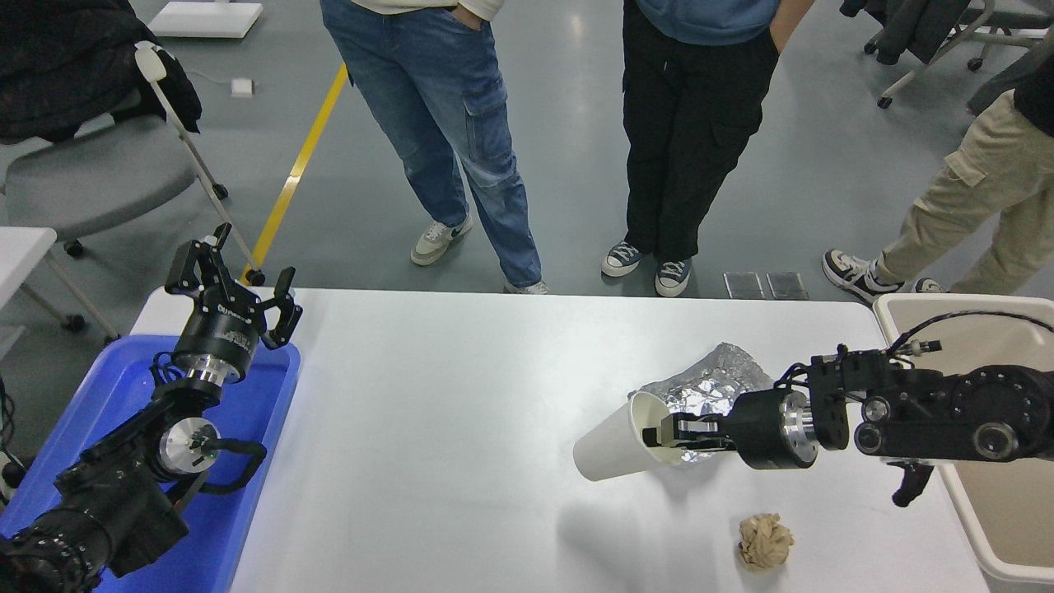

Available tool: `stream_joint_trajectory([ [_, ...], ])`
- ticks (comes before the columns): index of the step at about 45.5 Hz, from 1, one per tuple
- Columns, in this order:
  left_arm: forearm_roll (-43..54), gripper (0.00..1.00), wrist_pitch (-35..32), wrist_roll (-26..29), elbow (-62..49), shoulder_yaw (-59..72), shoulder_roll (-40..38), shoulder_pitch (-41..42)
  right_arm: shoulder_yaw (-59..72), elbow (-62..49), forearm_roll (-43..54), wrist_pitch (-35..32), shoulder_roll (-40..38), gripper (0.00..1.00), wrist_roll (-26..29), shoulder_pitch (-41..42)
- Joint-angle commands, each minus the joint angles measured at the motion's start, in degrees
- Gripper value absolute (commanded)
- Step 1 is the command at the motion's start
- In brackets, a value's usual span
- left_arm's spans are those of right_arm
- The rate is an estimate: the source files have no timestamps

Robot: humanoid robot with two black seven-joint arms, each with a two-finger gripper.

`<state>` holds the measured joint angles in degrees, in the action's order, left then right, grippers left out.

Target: Dispose of the paper cup in the dustbin

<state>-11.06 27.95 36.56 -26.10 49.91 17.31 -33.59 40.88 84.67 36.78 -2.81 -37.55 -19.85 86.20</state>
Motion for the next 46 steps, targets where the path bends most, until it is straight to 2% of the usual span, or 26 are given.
stream_joint_trajectory([
  [1,-0.01,1.0,0.0,0.0,0.0,0.01,0.01,0.02,9.03,8.49,-3.73,-2.99,-6.22,0.0,0.07,18.1],
  [9,-0.01,1.0,0.0,0.0,0.0,0.01,0.01,0.02,14.04,10.78,-7.34,-5.88,-5.96,0.0,0.16,29.8],
  [19,-0.01,1.0,0.0,0.0,0.0,0.1,0.01,0.11,16.6,10.69,-8.13,-7.56,-5.96,0.0,0.42,34.47],
  [24,-0.01,1.0,0.0,0.0,0.0,0.1,0.09,0.11,18.79,9.64,-6.82,-7.56,-6.4,0.0,0.42,34.65],
  [33,-0.01,1.0,0.0,0.0,-0.09,0.1,0.09,0.11,22.31,4.11,2.67,-7.65,-11.4,0.0,0.42,33.07],
  [46,-0.01,1.0,0.09,0.0,-0.09,0.19,0.09,0.19,21.96,-8.28,11.82,-8.0,-22.65,0.0,-1.86,22.26],
])
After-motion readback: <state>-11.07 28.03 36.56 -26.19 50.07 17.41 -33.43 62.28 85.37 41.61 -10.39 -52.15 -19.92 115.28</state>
